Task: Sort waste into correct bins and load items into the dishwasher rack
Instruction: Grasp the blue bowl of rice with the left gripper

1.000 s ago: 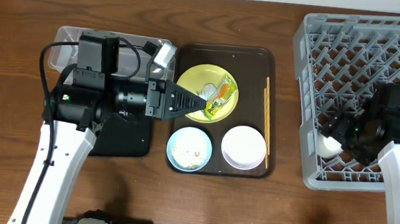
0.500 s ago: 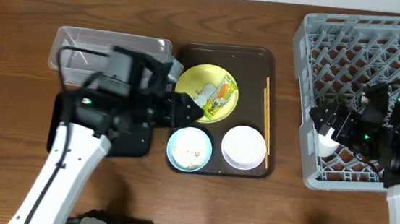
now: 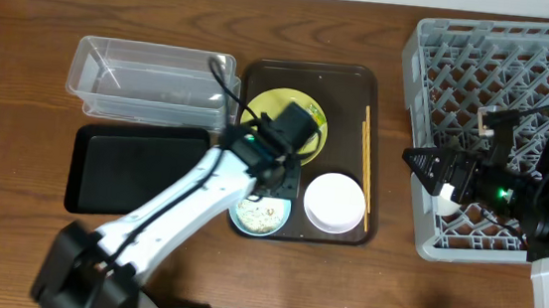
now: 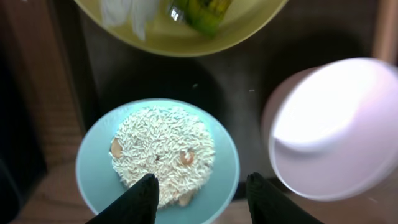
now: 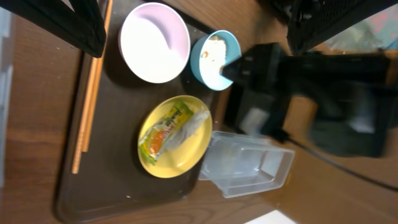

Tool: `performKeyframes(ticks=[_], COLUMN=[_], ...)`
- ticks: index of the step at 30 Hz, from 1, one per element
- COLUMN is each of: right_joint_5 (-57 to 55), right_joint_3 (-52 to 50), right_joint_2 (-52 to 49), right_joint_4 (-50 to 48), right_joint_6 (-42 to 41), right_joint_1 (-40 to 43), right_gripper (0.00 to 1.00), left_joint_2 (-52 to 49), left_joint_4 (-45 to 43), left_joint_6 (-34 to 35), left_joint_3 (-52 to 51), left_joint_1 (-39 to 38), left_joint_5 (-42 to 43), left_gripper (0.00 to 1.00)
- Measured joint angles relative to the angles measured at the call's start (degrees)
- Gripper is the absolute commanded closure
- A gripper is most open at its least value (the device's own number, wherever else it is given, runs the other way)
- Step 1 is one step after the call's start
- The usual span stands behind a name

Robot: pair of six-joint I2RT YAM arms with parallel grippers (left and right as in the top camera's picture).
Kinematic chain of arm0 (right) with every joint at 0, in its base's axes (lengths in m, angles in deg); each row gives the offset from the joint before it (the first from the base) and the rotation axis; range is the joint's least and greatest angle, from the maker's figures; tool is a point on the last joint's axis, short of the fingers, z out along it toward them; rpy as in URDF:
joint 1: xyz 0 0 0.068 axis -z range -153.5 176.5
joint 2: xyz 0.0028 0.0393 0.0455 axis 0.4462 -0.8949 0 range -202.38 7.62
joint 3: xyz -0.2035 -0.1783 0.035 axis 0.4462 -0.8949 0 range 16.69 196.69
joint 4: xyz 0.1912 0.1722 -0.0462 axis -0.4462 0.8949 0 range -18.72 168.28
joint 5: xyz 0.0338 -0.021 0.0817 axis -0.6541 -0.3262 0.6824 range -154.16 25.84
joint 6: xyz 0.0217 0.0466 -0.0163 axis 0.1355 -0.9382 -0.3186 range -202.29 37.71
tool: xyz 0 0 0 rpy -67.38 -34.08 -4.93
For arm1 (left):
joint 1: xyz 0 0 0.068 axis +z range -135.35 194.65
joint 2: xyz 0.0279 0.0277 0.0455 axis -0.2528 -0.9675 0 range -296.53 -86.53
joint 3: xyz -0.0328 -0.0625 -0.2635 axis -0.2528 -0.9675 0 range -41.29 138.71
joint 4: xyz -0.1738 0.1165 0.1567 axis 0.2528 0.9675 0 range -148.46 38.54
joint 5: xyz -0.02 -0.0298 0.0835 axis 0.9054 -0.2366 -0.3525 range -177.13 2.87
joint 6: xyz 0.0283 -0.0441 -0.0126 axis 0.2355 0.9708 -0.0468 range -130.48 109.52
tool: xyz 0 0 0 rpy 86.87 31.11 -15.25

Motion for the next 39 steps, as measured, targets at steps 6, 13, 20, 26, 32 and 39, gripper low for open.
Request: performKeyframes(ticks=[6,13,20,26,32,39], right_joint_5=[1.51,2.03,2.10,2.10,2.08,2.08], right_joint_3=[0.00,0.00,0.00,0.00,0.00,0.00], right_joint_2=[0.00,0.00,0.00,0.00,0.00,0.00], right_joint_4=[0.02,-0.02,0.04,0.04,0.00,-0.17], right_joint_6=[1.01,1.25,1.27,1.29,1.29,1.29], right_joint_1=[0.00,0.00,0.00,0.00,0.00,0.00], right_gripper=[0.09,0.09,0.09,0.08,0.08,0.09], left_joint_2=[-4.94,-9.16,-9.40,-9.94,-13.38,-12.81], left_joint_4=[-0.15,-4.11,-3.93,-4.46,-5.11,-3.91], left_joint_6=[3.78,4.79,4.81,6.51,7.76,7.43], left_joint_3=[-0.28,-0.28,-0.28,-0.85,-1.77,-1.97], left_joint_1=[-0.92,-1.64,-2.38,-4.72,-5.68,-5.64], left_joint_5=[-2.10,-0.09,2.01,2.69,2.71,2.01], left_gripper=[0.52,0.56,0.56,0.67,0.94,0.94])
